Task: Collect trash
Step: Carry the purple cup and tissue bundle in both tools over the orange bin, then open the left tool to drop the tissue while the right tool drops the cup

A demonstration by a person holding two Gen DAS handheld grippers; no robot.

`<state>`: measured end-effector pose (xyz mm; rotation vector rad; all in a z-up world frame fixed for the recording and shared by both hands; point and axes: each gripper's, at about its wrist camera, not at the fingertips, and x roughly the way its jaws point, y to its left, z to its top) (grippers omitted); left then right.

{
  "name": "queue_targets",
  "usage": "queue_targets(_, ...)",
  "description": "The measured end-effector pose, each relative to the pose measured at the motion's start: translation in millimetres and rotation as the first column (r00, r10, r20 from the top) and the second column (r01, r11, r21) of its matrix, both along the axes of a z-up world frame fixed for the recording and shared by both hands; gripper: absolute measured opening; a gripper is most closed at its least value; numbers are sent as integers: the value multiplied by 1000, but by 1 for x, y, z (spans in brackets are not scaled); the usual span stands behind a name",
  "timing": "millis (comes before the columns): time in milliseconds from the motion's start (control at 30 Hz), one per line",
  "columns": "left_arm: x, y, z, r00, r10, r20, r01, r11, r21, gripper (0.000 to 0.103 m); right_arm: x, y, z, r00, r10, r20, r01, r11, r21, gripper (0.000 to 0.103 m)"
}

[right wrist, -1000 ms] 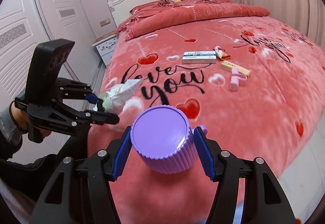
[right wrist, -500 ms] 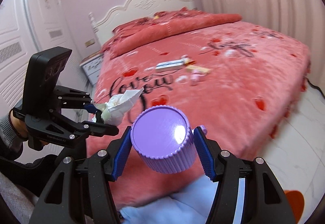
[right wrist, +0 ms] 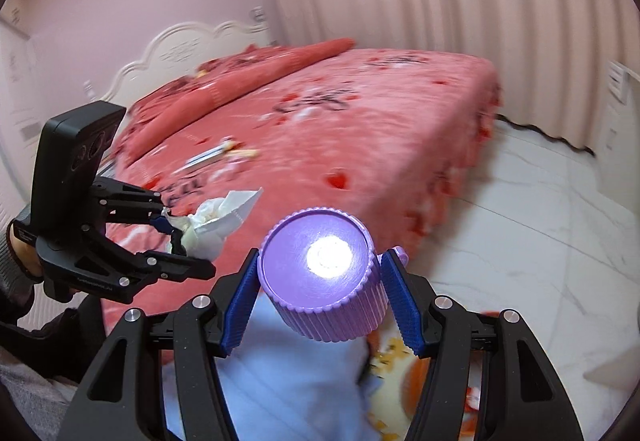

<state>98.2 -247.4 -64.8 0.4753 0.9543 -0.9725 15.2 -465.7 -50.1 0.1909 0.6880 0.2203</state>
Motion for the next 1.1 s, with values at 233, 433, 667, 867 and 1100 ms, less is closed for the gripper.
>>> queue_targets(233, 7, -79, -20, 989, -143, -30, 144, 989, 22, 44, -23, -80, -24, 983, -177, -53, 177, 984, 2, 60)
queue_targets(433, 2, -140, -44, 969, -235, -80, 238, 971, 27, 44, -34, -124, -51, 956, -276, -104, 278, 961, 10, 60)
queue_targets(667, 5, -186, -77, 951, -275, -140, 283, 958, 44, 45, -41, -164, -80, 927, -343, -153, 351, 936, 26, 60)
queue_targets(867, 11, -209, -95, 946, -279, -162, 295, 952, 83, 47, -44, -182, -94, 913, -368, -177, 379, 925, 34, 60)
queue_targets(1100, 9, -214, -100, 942, -289, -170, 307, 947, 94, 64, -34, -177, -101, 913, -359, -195, 373, 927, 40, 60)
